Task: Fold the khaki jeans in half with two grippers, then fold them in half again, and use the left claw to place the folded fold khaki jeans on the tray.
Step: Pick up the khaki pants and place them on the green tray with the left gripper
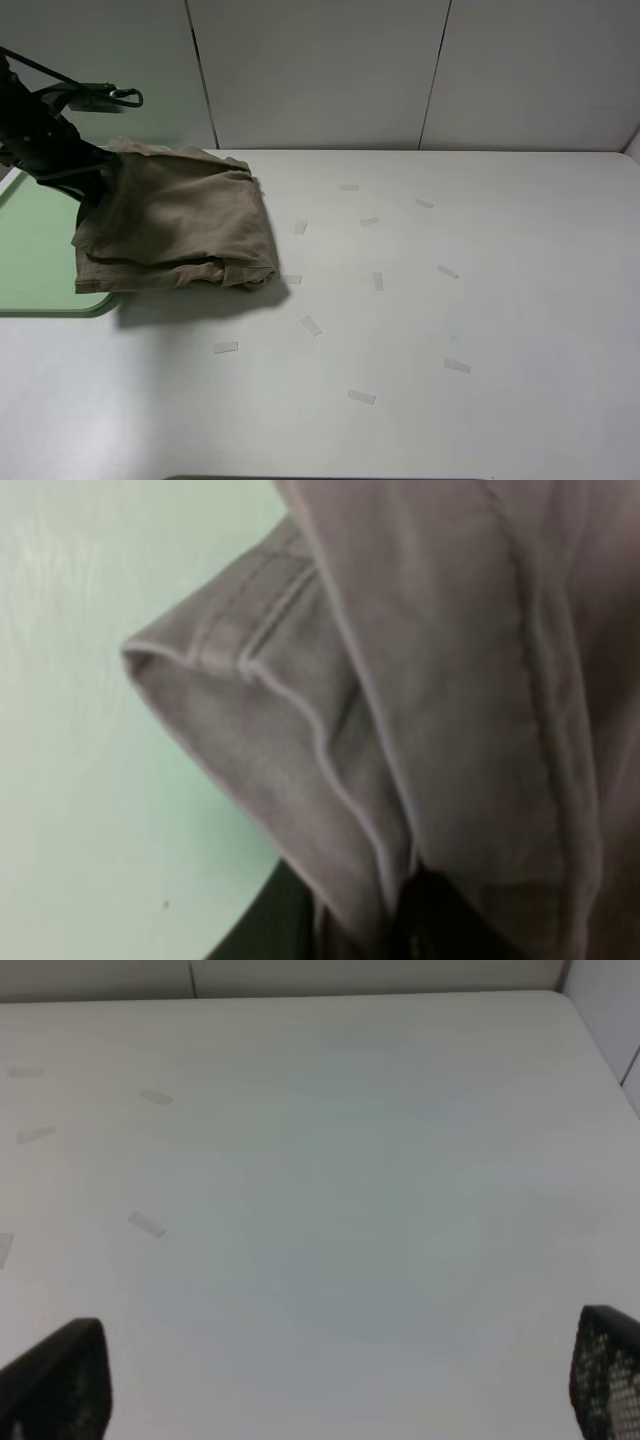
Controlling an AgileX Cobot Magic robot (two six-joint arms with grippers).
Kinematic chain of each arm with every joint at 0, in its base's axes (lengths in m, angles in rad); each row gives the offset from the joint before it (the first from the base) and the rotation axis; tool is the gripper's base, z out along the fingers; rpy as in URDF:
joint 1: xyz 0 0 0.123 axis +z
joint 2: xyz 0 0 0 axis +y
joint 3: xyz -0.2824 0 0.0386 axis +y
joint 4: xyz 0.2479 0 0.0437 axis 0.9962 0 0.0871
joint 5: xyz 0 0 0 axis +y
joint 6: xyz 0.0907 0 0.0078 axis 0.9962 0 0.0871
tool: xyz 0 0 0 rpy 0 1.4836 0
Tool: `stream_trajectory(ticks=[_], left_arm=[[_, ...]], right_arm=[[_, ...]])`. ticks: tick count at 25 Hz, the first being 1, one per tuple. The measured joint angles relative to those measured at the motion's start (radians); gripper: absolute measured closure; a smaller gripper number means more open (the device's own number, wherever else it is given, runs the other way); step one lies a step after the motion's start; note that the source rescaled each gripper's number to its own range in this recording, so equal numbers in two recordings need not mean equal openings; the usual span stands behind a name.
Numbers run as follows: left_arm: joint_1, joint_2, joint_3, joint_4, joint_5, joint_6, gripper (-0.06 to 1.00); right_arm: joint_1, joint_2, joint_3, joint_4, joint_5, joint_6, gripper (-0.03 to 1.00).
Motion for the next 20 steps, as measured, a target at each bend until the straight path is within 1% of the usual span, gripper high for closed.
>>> stream_trajectory(ticks=[5,10,15,17,20], left_arm=[[-0.042,0.0,0.0,-0.019,-0.068,0.002,0.94],[-0.08,0.036,0.0,-0.107,-0.138,0.024,0.94],[-0.137,0.102,0.0,-0.2,-0.214,0.052,0.94],[-0.159,0.123,0.0,-0.223,-0.247,0.054,0.94],[-0.182,0.134,0.0,-0.229,-0.282,0.055,0.94]], right_arm=[[0.0,0.0,0.0,0.0,0.0,0.0,-0.03],[0.0,0.0,0.0,0.0,0.0,0.0,-0.03],[0.0,0.0,0.0,0.0,0.0,0.0,-0.03],[0.0,0.0,0.0,0.0,0.0,0.0,-0.03],[0.0,0.0,0.0,0.0,0.0,0.0,-0.03]])
